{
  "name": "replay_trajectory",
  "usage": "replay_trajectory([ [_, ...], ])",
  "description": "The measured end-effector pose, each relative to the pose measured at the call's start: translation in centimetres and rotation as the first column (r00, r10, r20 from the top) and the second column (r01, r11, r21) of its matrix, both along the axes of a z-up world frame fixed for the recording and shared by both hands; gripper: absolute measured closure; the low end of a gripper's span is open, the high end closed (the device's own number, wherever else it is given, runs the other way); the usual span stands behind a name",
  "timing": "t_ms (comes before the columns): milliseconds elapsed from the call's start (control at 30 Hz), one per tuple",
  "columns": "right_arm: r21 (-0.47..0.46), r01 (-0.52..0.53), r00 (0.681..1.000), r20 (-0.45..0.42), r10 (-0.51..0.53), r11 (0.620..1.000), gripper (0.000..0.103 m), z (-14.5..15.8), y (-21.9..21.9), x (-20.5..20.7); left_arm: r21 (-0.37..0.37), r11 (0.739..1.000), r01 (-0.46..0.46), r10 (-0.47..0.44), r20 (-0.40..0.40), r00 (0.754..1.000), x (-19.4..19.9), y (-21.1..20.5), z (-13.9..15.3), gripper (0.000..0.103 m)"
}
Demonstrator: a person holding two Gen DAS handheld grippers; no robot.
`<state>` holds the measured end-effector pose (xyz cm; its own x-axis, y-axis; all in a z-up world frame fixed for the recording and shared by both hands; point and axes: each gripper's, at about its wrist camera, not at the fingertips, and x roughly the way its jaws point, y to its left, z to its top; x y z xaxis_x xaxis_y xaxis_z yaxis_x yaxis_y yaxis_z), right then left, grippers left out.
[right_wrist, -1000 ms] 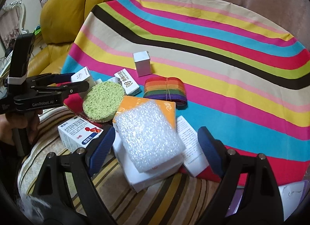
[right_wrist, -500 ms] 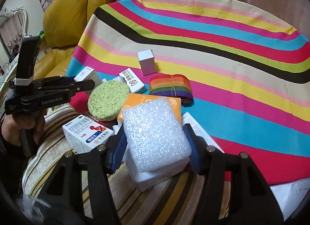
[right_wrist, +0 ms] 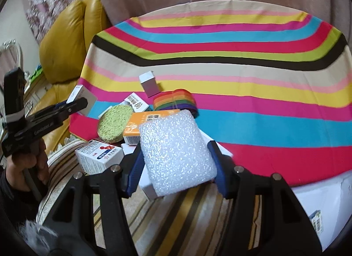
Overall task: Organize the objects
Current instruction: 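Grasp the white 'made in china' box with the left tool while the right tool grasps the foam block, then carry the foam block and white box into the purple-rimmed box and open both tools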
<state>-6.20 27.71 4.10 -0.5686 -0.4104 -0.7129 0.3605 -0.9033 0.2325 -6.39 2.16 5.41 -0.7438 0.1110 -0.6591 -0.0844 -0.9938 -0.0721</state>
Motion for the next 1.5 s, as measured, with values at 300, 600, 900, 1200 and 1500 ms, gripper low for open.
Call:
replay_trajectory([
  [300, -0.064, 0.084, 0.996, 0.022, -0.083, 0.994, 0.043, 0.0, 3.6, 1.3, -0.028, 0.998, 0.061, -0.062, -0.005, 0.998, 1.2, 3.2, 1.3, 0.061],
  [600, -0.117, 0.182, 0.983, 0.052, -0.177, 0.976, 0.043, -0.5, 8.1, 2.8, -0.042, 0.978, 0.206, -0.206, 0.012, 0.979, 2.1, 8.7, 1.8, 0.061],
  [900, -0.127, 0.270, 0.962, 0.064, -0.264, 0.954, 0.043, -1.0, 12.2, 4.8, -0.033, 0.922, 0.385, -0.383, 0.055, 0.922, 2.6, 15.4, 1.5, 0.061],
  [1200, -0.114, 0.405, 0.911, 0.136, -0.390, 0.907, 0.043, -3.7, 17.0, 6.8, -0.071, 0.850, 0.523, -0.516, 0.090, 0.852, 3.4, 21.2, 1.0, 0.061],
  [1500, -0.055, 0.511, 0.852, 0.167, -0.497, 0.858, 0.043, -5.0, 20.4, 8.5, -0.087, 0.753, 0.652, -0.643, 0.117, 0.757, 4.6, 27.2, 0.3, 0.061],
])
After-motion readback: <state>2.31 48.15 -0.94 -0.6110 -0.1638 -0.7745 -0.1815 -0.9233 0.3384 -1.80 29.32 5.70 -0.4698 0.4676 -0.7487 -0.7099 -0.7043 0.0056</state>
